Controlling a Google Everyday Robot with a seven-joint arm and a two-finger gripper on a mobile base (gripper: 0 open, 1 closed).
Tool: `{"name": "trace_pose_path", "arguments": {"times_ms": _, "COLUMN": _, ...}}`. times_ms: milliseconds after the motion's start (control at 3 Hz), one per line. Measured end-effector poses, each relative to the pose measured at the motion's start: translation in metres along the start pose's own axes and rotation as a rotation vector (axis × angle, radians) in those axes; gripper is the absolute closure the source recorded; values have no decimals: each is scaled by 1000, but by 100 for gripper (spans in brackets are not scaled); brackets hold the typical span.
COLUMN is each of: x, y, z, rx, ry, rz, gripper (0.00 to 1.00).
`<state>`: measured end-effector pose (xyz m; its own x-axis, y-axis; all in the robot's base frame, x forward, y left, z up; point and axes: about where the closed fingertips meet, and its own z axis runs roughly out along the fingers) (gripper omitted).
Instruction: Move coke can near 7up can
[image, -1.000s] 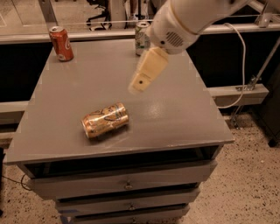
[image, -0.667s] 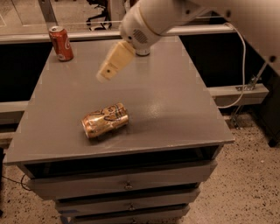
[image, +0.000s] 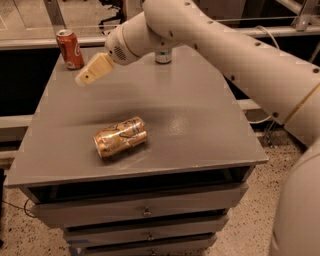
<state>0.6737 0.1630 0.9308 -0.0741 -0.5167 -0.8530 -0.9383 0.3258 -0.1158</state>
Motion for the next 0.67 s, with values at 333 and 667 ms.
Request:
{"name": "trace_pose_path", "arguments": {"times_ms": 333, "x": -12, "y": -14, "z": 0, "rx": 52, "ry": -50, "rz": 1, "gripper": 0}}
{"name": "trace_pose_path", "arguments": {"times_ms": 667, "x": -12, "y": -14, "z": 1, "rx": 51, "ry": -50, "rz": 1, "gripper": 0}}
